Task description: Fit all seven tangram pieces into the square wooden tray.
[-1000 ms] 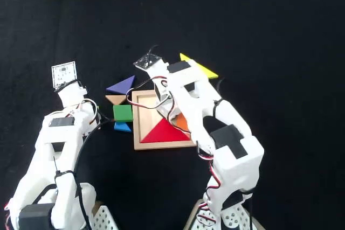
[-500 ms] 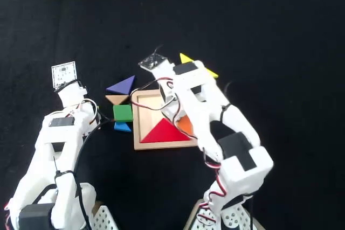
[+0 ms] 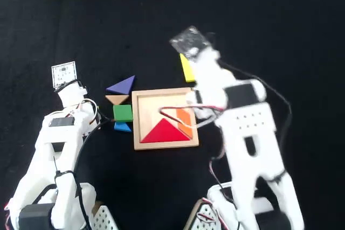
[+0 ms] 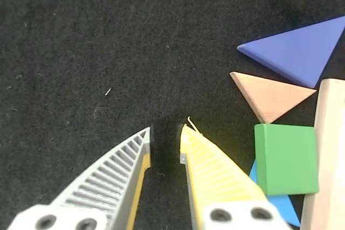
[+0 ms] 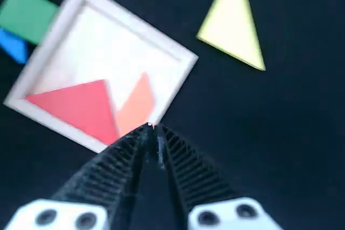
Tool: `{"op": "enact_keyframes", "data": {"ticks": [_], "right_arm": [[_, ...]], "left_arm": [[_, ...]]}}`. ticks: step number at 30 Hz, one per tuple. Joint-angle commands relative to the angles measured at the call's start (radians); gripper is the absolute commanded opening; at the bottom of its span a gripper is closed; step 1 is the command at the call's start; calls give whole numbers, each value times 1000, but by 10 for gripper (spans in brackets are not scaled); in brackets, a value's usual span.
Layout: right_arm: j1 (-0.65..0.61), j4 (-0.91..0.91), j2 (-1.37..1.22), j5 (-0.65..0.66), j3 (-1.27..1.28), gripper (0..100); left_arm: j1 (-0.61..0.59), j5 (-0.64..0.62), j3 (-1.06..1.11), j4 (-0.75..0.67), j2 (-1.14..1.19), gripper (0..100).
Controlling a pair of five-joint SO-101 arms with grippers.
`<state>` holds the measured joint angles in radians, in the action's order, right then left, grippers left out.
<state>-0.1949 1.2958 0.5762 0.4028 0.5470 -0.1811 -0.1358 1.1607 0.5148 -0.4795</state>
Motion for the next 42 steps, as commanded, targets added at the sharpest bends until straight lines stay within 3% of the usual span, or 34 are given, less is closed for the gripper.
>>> {"op": "enact_keyframes", "data": {"ticks": [1,5,9,15,21,26,39,42], "right_arm": [[109,-107,58,86,168,20],[192,-180,64,9,314,22],[198,-275,105,-106,407,22],[196,-428,119,-8,341,25],[181,-327,-272,3,-140,101],[181,-255,-785,3,-636,11],[143,155,-1791,12,-1994,11],[146,216,-1954,75,-2223,11]], "left_arm": [[7,-11,-15,-17,-21,102],[8,-11,-18,-17,-17,102],[8,-11,-18,-17,-17,102],[10,-11,-18,-17,-15,102],[10,-11,-16,-17,-15,102],[10,-11,-16,-17,-15,102],[25,-11,-18,-17,-17,102],[45,0,-18,-17,-15,102]]}}
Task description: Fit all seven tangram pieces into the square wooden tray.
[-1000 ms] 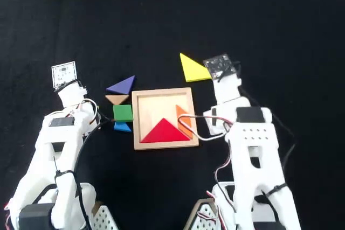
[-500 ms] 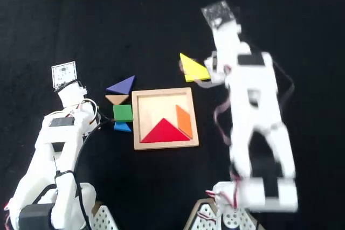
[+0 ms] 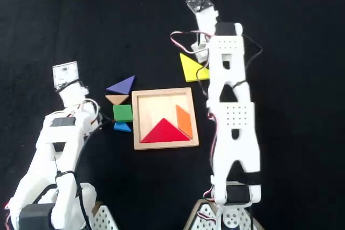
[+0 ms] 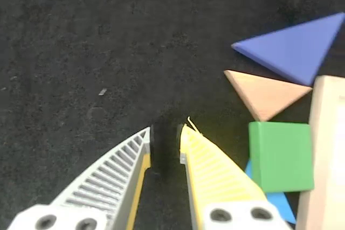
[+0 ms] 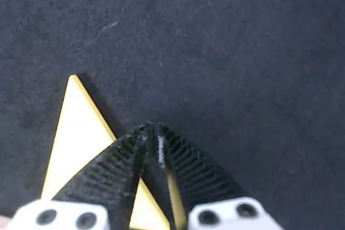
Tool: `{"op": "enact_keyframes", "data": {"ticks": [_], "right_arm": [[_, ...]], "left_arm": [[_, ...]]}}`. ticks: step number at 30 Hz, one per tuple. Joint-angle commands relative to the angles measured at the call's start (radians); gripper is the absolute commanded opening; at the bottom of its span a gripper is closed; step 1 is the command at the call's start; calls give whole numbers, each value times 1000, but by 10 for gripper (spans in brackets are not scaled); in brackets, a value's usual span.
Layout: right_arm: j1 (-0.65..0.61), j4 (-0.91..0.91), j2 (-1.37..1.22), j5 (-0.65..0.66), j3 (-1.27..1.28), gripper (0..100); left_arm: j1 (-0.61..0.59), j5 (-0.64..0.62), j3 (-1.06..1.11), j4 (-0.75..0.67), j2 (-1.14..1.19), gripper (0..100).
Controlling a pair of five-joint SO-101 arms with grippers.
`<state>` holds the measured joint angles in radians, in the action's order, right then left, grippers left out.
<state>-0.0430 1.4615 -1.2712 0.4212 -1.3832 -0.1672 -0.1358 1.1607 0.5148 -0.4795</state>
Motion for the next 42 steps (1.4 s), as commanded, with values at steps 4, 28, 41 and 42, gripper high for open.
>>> {"op": "enact_keyframes", "data": {"ticks": [4,28,41,42], "right_arm": [[3,58,-163,160,-232,11],[-431,305,-15,358,-234,11],[-367,308,599,44,163,11],[-361,307,684,37,268,11]], "left_arm": [[36,43,-16,-17,-15,102],[36,46,-18,-17,-17,102],[36,52,-18,-17,-21,104],[31,52,-19,-17,-23,105]]}}
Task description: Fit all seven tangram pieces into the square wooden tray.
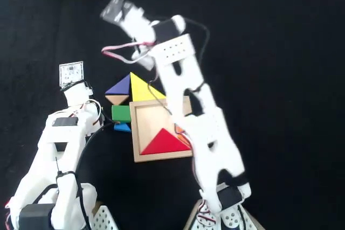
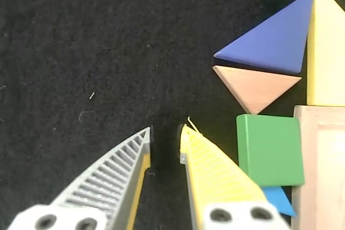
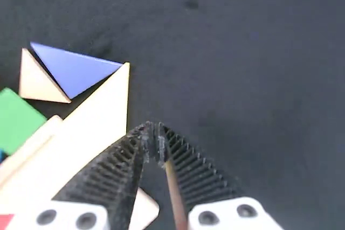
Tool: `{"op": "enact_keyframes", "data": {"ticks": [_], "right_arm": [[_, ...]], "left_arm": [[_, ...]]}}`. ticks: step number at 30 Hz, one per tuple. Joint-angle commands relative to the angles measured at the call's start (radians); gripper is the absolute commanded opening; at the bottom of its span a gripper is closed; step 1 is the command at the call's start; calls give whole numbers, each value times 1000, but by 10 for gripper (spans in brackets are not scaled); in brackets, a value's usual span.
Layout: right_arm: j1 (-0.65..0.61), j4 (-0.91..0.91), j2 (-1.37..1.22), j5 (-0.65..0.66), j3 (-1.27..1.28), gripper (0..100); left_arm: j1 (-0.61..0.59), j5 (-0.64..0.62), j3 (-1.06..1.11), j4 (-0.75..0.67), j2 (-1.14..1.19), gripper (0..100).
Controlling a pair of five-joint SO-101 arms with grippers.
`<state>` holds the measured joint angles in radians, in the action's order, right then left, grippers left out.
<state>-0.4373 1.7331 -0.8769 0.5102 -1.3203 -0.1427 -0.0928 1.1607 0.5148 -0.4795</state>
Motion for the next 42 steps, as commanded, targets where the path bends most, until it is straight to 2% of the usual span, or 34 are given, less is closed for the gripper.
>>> {"op": "enact_keyframes", "data": {"ticks": [1,6,9,14,19,26,30,38,42], "right_arm": [[40,34,371,-48,318,11],[121,-12,714,-54,840,11],[219,-121,885,-55,1132,11],[402,-476,1116,-71,1647,11],[496,-832,1228,-143,2022,11],[554,-1005,1141,-258,2115,11],[598,-1123,1015,-273,2118,11],[612,-1074,934,-278,2029,11],[611,-1074,923,-278,2017,11]], "left_arm": [[4,9,-27,-23,-18,105],[8,11,-53,-28,-25,105],[62,110,-157,104,-20,106],[183,327,-490,405,11,106],[226,442,-725,473,155,106],[323,609,-868,486,459,106],[371,684,-949,483,582,106],[426,781,-1073,482,746,106],[430,789,-1125,440,825,106]]}}
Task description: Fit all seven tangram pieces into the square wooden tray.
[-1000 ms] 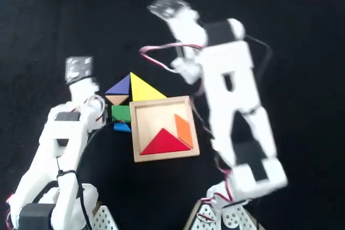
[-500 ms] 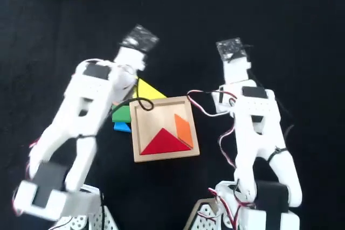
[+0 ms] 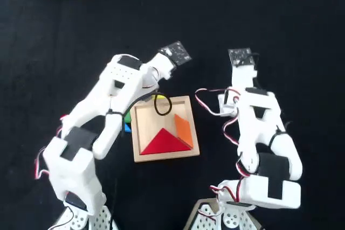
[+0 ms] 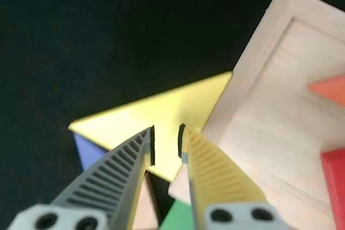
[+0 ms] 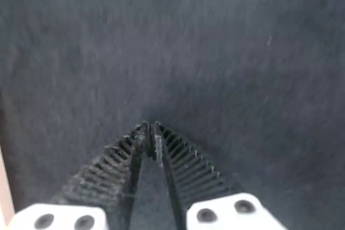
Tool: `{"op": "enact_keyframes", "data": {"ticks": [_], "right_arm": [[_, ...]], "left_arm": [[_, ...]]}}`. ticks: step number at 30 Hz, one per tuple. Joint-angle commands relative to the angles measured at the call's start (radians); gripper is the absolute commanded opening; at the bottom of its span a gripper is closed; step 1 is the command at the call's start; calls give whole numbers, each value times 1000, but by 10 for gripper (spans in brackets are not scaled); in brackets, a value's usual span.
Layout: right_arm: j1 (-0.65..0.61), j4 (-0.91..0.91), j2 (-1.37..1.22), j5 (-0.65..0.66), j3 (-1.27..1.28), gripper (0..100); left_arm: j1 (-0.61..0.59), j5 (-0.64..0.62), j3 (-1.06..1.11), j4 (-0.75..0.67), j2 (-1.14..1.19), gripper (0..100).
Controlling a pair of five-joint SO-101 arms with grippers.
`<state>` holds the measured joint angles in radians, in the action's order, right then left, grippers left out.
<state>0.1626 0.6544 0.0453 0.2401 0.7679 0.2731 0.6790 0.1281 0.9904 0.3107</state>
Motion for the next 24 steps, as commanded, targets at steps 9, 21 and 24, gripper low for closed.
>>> {"op": "enact_keyframes", "data": {"ticks": [9,21,24], "right_arm": [[9,5,-1,-3,-71,11],[8,5,-1,-3,-71,11],[8,5,-1,-3,-71,11]], "left_arm": [[74,155,-133,15,92,106],[38,307,-189,100,101,192],[42,319,-197,91,103,191]]}}
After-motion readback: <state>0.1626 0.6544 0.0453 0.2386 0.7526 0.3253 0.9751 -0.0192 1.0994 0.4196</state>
